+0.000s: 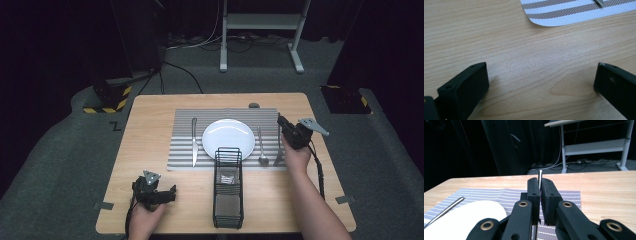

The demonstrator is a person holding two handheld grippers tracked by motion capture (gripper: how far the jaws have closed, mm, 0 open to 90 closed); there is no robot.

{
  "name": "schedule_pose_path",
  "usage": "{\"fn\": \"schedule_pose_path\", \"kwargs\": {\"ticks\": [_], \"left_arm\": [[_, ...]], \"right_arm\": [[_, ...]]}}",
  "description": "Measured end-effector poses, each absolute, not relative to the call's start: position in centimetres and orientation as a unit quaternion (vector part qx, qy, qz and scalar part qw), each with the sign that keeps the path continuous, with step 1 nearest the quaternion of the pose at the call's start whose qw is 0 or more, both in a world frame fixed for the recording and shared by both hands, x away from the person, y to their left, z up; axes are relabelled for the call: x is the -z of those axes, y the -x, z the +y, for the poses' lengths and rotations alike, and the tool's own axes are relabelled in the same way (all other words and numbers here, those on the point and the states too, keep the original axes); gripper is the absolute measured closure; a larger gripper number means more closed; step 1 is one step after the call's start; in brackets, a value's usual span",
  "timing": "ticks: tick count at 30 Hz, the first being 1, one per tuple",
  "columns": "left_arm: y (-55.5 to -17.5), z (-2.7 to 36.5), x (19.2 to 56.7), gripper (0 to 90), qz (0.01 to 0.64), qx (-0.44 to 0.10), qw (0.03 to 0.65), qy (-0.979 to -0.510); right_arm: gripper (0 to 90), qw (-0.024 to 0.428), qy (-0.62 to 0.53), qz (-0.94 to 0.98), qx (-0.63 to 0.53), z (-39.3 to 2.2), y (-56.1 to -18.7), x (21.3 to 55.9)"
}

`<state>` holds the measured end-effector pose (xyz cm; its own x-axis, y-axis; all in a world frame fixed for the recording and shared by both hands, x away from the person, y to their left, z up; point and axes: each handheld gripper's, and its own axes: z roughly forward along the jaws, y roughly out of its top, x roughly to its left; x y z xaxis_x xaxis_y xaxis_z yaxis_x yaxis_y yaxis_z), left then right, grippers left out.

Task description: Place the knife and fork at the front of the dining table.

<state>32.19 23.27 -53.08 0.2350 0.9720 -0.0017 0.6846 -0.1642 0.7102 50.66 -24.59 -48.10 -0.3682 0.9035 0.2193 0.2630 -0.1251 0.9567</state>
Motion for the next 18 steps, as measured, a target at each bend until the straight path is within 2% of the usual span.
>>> {"fn": "schedule_pose_path", "kwargs": {"ticks": [18], "left_arm": [[-32.2,23.3,53.1,0.0,0.569,-0.236,0.302,-0.728]], "right_arm": [[85.3,0.276,-0.502,0.619,-0.537,-23.7,-52.9,49.9]]}}
